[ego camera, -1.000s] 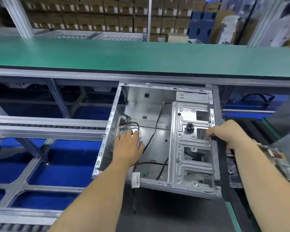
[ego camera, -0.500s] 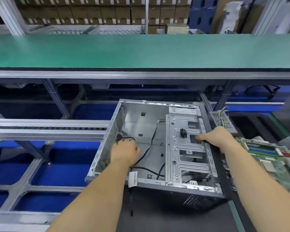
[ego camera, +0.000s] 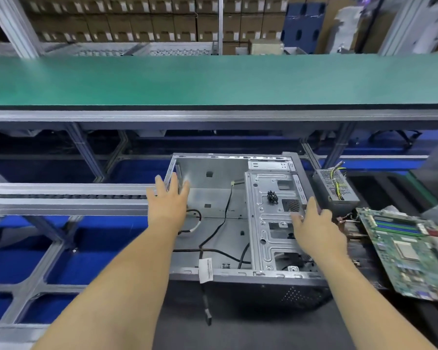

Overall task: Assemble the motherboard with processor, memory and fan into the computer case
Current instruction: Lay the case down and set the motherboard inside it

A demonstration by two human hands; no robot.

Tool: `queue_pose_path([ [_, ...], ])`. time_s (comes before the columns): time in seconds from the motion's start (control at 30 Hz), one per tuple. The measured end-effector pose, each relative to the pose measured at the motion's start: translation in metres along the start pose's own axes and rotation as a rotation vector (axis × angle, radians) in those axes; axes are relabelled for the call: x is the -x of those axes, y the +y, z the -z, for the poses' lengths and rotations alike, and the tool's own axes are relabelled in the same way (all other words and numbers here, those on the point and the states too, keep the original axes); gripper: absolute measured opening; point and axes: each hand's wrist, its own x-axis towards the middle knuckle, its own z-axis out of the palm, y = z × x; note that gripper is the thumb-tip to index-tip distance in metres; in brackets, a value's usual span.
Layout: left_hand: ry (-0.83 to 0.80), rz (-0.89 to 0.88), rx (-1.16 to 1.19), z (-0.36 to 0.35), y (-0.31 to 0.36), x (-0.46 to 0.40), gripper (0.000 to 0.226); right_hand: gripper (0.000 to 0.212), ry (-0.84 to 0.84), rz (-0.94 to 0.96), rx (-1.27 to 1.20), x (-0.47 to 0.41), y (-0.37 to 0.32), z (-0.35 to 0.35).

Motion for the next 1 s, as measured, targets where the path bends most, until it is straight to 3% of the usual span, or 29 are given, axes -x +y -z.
queue_pose_path([
  [0.1, -0.035, 0.045, 0.118, 0.003, -0.002, 0.001, 0.084, 0.057, 0.082, 0.036, 0.079, -0.005, -0.003, -0.003],
  [0.27, -0.140, 0.129, 0.111, 0.016, -0.005, 0.018, 0.034, 0.050, 0.070, 0.111, 0.113, -0.047, -0.010, -0.003],
  [0.47, -0.199, 0.104, -0.180, 0.018, 0.010, 0.048, 0.044, 0.048, -0.053, 0.296, 0.178, -0.096, -0.028, 0.017],
  [0.53, -0.145, 0.074, -0.195, 0.013, 0.010, 0.050, 0.047, 0.043, -0.046, 0.250, 0.168, -0.087, -0.037, 0.017],
  [0.63, -0.147, 0.018, -0.042, 0.009, 0.001, 0.037, 0.051, 0.052, -0.035, 0.216, 0.070, -0.034, -0.047, 0.009],
  [0.77, -0.228, -0.142, 0.176, 0.018, -0.010, 0.011, 0.026, 0.043, 0.194, 0.623, -0.208, 0.071, -0.059, -0.017],
  [0.83, -0.272, -0.185, 0.219, 0.018, -0.013, 0.005, 0.027, 0.050, 0.174, 0.739, -0.212, 0.092, -0.064, -0.020],
  [1.0, -0.313, -0.186, 0.047, 0.012, -0.011, 0.011, 0.029, 0.036, 0.435, 0.915, -0.258, 0.083, -0.054, -0.026],
])
